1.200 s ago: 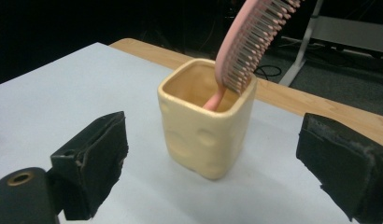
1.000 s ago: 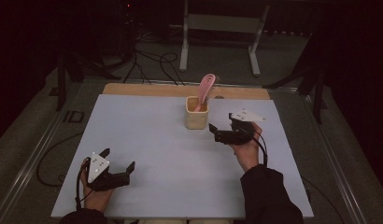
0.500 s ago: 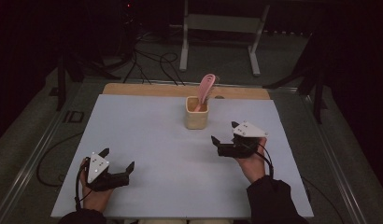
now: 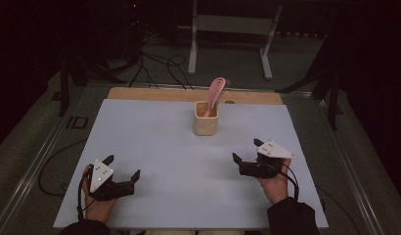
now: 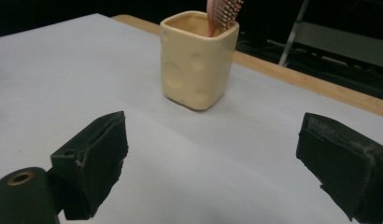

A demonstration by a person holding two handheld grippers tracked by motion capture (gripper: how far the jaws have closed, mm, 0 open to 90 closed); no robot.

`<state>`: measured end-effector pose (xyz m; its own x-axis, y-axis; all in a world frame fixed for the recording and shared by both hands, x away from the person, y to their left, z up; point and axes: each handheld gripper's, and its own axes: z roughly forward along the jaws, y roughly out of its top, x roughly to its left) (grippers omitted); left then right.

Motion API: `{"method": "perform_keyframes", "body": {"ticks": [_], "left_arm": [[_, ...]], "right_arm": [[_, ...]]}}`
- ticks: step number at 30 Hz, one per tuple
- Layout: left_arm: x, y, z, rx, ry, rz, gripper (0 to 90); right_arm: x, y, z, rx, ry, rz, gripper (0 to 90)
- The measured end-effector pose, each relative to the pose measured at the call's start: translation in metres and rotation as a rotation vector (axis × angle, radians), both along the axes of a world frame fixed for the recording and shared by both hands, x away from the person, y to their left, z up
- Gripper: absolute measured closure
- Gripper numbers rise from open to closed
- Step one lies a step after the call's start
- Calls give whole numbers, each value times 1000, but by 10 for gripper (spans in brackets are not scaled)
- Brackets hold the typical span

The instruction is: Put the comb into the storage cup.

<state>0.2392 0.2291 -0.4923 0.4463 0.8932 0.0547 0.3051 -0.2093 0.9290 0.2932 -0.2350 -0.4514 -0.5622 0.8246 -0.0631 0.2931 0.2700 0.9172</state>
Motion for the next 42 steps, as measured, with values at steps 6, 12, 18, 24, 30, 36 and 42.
{"method": "perform_keyframes", "body": {"ticks": [6, 12, 18, 24, 30, 36, 42], "left_arm": [[-1, -1, 4, 1, -4, -15, 0], [-4, 0, 8, 17, -9, -25, 0], [-6, 4, 10, 13, -7, -31, 0], [-9, 5, 10, 17, -6, -40, 0], [-13, 6, 10, 12, -3, -45, 0], [-14, 11, 9, -9, 0, -36, 0], [-14, 15, 8, -31, 0, -30, 0]], "right_arm": [[-8, -10, -9, 32, 9, -13, 90], [-16, -20, -15, 55, 16, -21, 90], [-27, -30, -19, 69, -2, -20, 89], [-36, -40, -22, 91, -17, -27, 89], [-45, -56, -27, 145, -42, -40, 89], [-48, -65, -32, 166, -51, -44, 89], [-49, -67, -35, 162, -65, -43, 89]]}}
